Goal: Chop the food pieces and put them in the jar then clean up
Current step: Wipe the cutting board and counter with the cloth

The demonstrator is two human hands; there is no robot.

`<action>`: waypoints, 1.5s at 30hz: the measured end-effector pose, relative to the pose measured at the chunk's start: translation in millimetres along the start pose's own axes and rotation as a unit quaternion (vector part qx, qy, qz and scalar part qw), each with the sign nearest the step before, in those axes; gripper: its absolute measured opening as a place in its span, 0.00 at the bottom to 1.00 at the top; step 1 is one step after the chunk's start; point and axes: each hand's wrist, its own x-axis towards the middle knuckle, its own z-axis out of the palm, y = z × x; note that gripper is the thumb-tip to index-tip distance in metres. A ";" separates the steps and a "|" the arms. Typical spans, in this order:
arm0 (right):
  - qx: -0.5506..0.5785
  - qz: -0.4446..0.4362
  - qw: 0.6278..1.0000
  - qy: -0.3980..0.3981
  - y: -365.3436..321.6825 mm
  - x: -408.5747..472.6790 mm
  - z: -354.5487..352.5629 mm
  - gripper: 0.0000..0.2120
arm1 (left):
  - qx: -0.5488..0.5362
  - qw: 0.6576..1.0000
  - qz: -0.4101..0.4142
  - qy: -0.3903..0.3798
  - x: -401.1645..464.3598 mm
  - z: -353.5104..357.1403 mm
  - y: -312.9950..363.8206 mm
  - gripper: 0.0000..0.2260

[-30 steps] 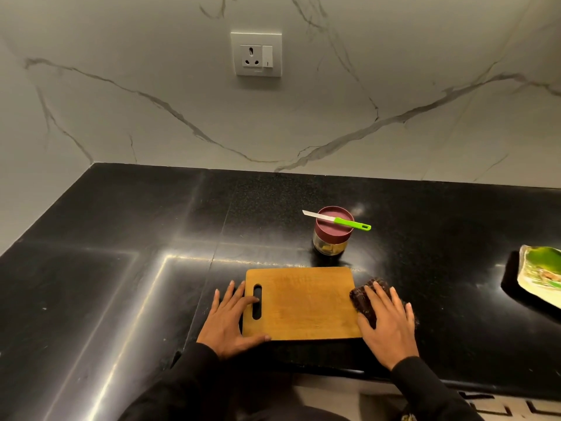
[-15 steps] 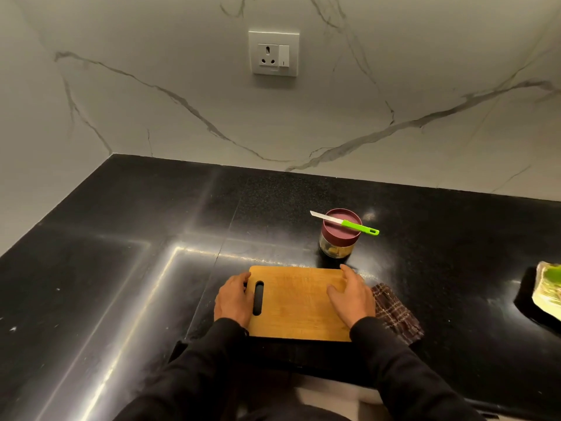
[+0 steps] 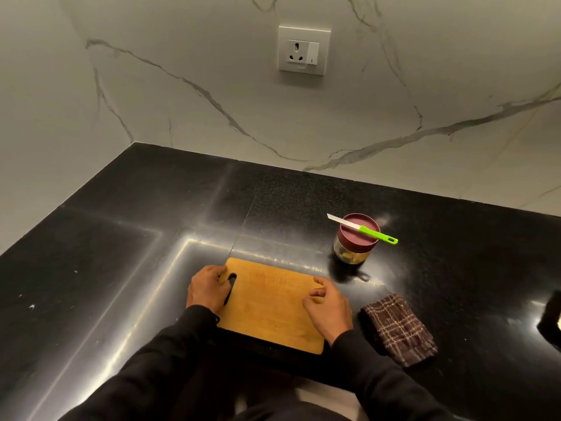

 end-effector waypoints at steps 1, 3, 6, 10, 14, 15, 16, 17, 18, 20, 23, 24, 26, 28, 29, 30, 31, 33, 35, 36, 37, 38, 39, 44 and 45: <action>-0.002 0.001 1.000 -0.005 -2.1 0.3 2.4 0.25 | 0.004 1.000 -0.003 0.003 0.6 -2.4 -2.3 0.19; -0.014 0.005 1.000 -0.012 -3.9 1.6 3.5 0.26 | 0.007 1.000 -0.003 0.006 0.8 -3.7 -5.1 0.19; -0.029 0.009 0.999 -0.015 -2.8 5.8 2.0 0.27 | 0.005 1.000 -0.003 0.005 -0.7 -0.5 -8.1 0.19; -0.035 -0.003 0.999 -0.027 -3.7 6.3 1.1 0.25 | -0.002 1.000 -0.005 0.003 -1.7 1.6 -10.0 0.19; -0.026 -0.023 0.999 -0.028 -2.9 3.1 -6.3 0.24 | -0.004 1.000 -0.002 0.014 -3.1 3.3 -5.7 0.18; -0.017 -0.035 0.999 -0.020 -1.5 1.3 -10.6 0.23 | 0.002 1.000 0.009 0.020 -3.9 5.1 -3.6 0.18; -0.012 -0.050 0.999 -0.007 0.3 -0.8 -16.3 0.22 | 0.010 0.999 0.024 0.028 -5.1 7.2 -0.6 0.17; -0.012 -0.070 0.997 0.012 3.3 -3.5 -23.2 0.21 | 0.018 0.998 0.041 0.038 -6.9 9.3 4.1 0.17; -0.022 -0.090 0.995 0.035 7.7 -6.4 -31.5 0.21 | 0.024 0.997 0.063 0.047 -9.3 11.8 10.3 0.16; -0.078 -0.131 0.983 0.099 22.6 -12.4 -51.9 0.25 | 0.028 0.991 0.120 0.047 -17.1 19.4 27.9 0.16; -0.235 -0.137 0.954 0.128 60.1 -15.6 -83.9 0.37 | 0.017 0.978 0.209 -0.011 -34.7 36.9 60.3 0.18; -0.280 -0.121 0.947 0.101 74.0 -14.9 -91.9 0.41 | 0.020 0.970 0.240 -0.035 -41.2 44.0 71.3 0.20; -0.328 -0.090 0.940 0.033 99.3 -11.9 -102.6 0.43 | 0.069 0.942 0.316 -0.084 -56.1 63.0 93.4 0.27; -0.337 -0.103 0.936 -0.003 115.3 -10.1 -106.6 0.43 | 0.169 0.904 0.365 -0.142 -73.4 84.1 108.7 0.36; -0.340 -0.119 0.933 -0.007 120.1 -11.0 -107.3 0.42 | 0.214 0.891 0.362 -0.169 -81.5 94.4 111.8 0.39; -0.345 -0.136 0.929 -0.005 124.4 -12.2 -108.1 0.42 | 0.249 0.885 0.348 -0.181 -87.8 104.1 112.6 0.42; -0.352 -0.147 0.924 -0.007 128.4 -14.3 -109.2 0.43 | 0.266 0.885 0.339 -0.176 -92.9 112.5 110.9 0.44; -0.363 -0.163 0.917 -0.004 135.7 -20.9 -109.5 0.42 | 0.278 0.883 0.346 -0.152 -96.8 120.6 106.3 0.43; -0.357 -0.162 0.920 0.016 140.2 -31.1 -105.7 0.38 | 0.292 0.876 0.356 -0.144 -96.4 122.6 101.3 0.40; -0.348 -0.156 0.924 0.033 140.6 -35.2 -100.7 0.37 | 0.296 0.873 0.360 -0.145 -95.2 123.3 100.0 0.40; -0.339 -0.146 0.928 0.048 137.7 -39.4 -94.1 0.36 | 0.300 0.870 0.362 -0.148 -95.4 123.4 99.3 0.39; -0.332 -0.138 0.931 0.057 131.9 -42.8 -86.1 0.35 | 0.303 0.869 0.362 -0.148 -96.5 121.6 100.5 0.39; -0.329 -0.139 0.932 0.061 125.2 -44.5 -77.3 0.34 | 0.305 0.870 0.359 -0.147 -97.7 121.7 100.4 0.39; -0.327 -0.173 0.928 0.049 103.8 -28.0 -58.0 0.31 | 0.312 0.868 0.357 -0.144 -101.3 124.2 100.1 0.38; -0.333 -0.160 0.928 0.052 104.9 -20.7 -62.8 0.30 | 0.310 0.869 0.360 -0.140 -100.7 124.7 100.0 0.38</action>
